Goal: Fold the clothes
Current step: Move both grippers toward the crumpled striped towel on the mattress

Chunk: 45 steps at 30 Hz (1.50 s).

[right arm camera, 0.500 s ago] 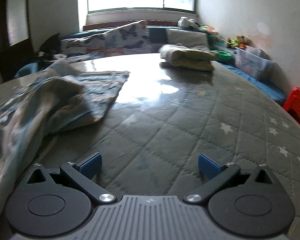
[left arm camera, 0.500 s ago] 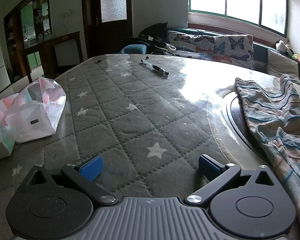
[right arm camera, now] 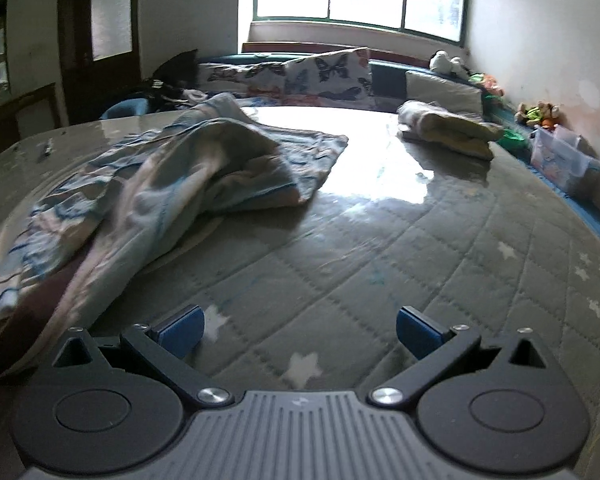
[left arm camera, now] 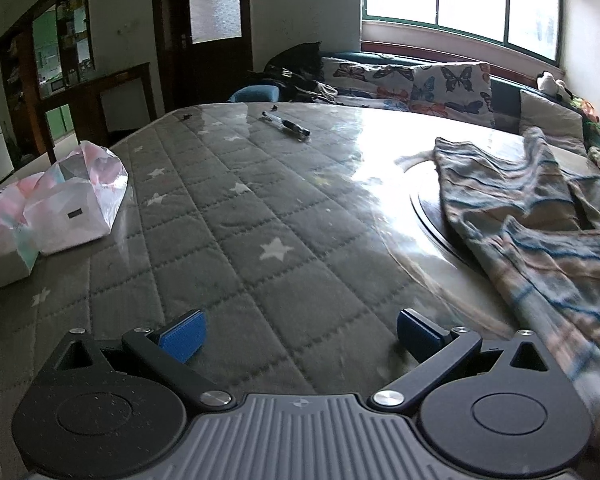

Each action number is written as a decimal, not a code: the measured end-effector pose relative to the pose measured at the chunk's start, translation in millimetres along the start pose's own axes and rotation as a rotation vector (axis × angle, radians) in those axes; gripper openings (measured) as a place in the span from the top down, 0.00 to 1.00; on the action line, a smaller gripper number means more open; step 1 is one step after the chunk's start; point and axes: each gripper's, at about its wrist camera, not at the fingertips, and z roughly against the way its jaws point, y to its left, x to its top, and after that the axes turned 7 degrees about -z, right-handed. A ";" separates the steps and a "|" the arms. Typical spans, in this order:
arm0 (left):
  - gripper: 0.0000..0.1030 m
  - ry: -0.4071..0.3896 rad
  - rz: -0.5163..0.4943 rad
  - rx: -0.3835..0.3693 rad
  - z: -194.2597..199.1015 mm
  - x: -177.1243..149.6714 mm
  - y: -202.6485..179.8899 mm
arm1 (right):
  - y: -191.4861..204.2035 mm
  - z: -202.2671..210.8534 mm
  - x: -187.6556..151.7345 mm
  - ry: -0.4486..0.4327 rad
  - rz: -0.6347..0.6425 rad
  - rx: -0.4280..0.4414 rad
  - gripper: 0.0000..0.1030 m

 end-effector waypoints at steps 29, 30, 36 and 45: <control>0.00 -0.028 -0.184 -0.169 71.6 -27.1 -48.0 | 28.3 81.8 -13.5 0.056 0.092 0.171 0.00; 0.00 -0.030 -0.192 -0.174 72.8 -27.8 -50.1 | 28.0 83.4 -13.9 0.056 0.093 0.174 0.00; 0.00 -0.026 -0.230 -0.202 76.5 -29.3 -61.0 | 27.0 87.6 -16.0 0.054 0.103 0.192 0.00; 0.00 -0.022 -0.281 -0.229 79.0 -30.7 -75.3 | 28.3 87.5 -20.3 0.058 0.123 0.212 0.00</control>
